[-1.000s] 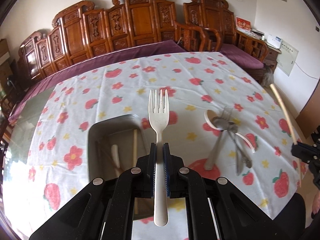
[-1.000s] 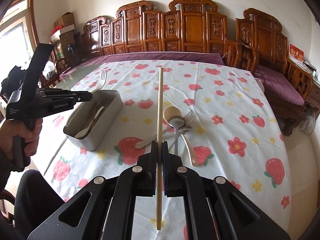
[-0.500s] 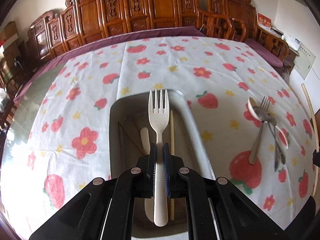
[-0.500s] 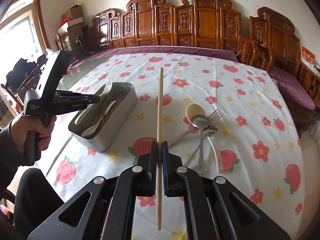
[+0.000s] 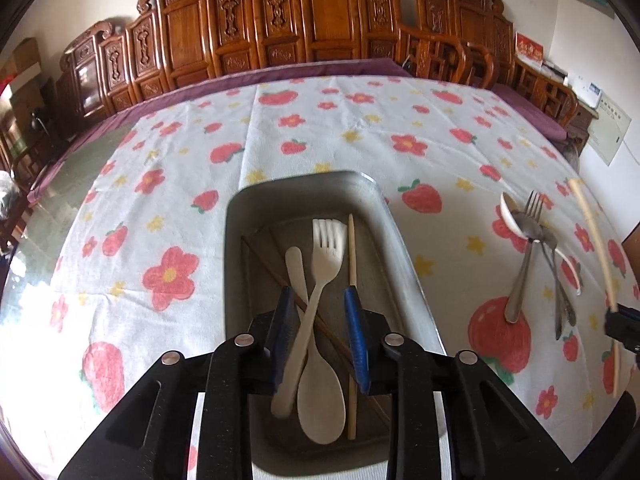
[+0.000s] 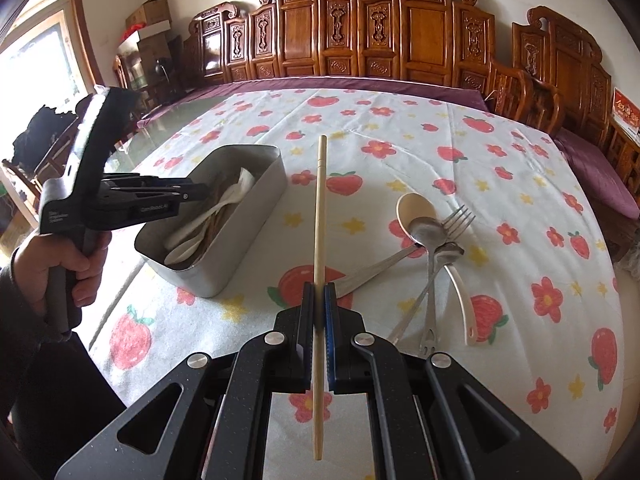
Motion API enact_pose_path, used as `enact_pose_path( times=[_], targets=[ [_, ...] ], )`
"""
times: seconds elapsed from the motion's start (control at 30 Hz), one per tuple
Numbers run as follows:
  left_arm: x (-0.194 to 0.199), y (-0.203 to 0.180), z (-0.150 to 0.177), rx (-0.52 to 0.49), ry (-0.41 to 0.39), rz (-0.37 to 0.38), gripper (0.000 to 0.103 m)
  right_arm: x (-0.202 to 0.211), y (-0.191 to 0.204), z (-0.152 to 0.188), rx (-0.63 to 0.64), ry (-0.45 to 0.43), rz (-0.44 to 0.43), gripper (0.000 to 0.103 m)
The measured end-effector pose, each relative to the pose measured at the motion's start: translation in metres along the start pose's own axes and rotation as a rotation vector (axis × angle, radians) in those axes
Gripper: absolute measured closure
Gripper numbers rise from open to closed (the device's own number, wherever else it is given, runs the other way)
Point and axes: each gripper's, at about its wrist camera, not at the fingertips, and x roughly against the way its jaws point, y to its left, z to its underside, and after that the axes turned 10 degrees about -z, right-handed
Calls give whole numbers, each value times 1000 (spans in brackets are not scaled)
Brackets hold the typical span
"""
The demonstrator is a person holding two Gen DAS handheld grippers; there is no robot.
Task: Organize utensils
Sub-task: 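Carry the white fork into the metal tray and open the left tool, then carry the wooden chopstick into the metal tray and open the right tool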
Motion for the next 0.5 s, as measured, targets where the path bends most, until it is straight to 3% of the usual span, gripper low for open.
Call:
enact_pose_path(
  times=[0.1,0.5],
  targets=[
    [20,7,6,21,-64,18,66,-3,5,-4,5,1,-3,97],
    [47,44,10,65,-147,-3,64,-29,36,-23,38,24,-24,97]
  ],
)
